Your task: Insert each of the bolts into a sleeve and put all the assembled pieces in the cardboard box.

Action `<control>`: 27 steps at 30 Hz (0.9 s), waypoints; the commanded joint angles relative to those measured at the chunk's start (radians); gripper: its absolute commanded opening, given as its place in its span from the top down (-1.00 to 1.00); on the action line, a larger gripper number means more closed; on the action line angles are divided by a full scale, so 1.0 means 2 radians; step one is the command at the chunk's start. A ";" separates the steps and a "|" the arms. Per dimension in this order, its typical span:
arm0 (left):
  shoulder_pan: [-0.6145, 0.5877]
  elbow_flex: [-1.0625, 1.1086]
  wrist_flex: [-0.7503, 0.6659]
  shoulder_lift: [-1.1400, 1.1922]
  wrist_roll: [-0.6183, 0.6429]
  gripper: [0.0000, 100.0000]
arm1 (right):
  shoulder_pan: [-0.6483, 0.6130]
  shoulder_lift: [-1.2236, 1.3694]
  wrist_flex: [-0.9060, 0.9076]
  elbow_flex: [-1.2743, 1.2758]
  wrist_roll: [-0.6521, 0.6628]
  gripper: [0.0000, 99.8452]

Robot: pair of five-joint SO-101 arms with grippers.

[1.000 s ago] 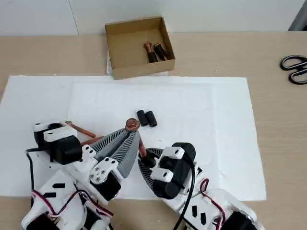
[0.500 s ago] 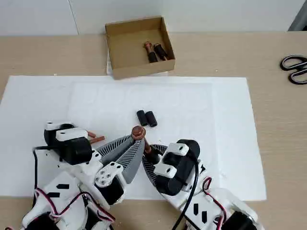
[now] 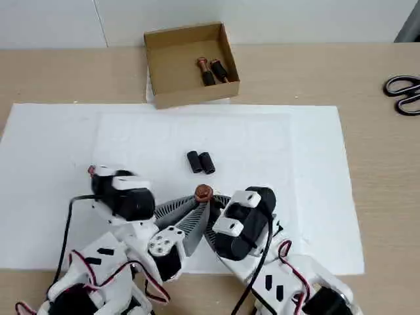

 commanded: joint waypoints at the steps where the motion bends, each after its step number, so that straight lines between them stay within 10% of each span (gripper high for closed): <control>1: 0.007 0.016 0.001 0.003 0.000 0.99 | 0.000 -0.004 -0.019 -0.031 0.006 0.99; 21: 0.008 0.056 -0.002 0.002 -0.025 0.98 | 0.000 -0.004 -0.019 -0.031 0.006 0.99; 27: 0.007 0.057 0.001 0.004 -0.025 0.65 | 0.000 -0.004 -0.019 -0.030 0.006 0.99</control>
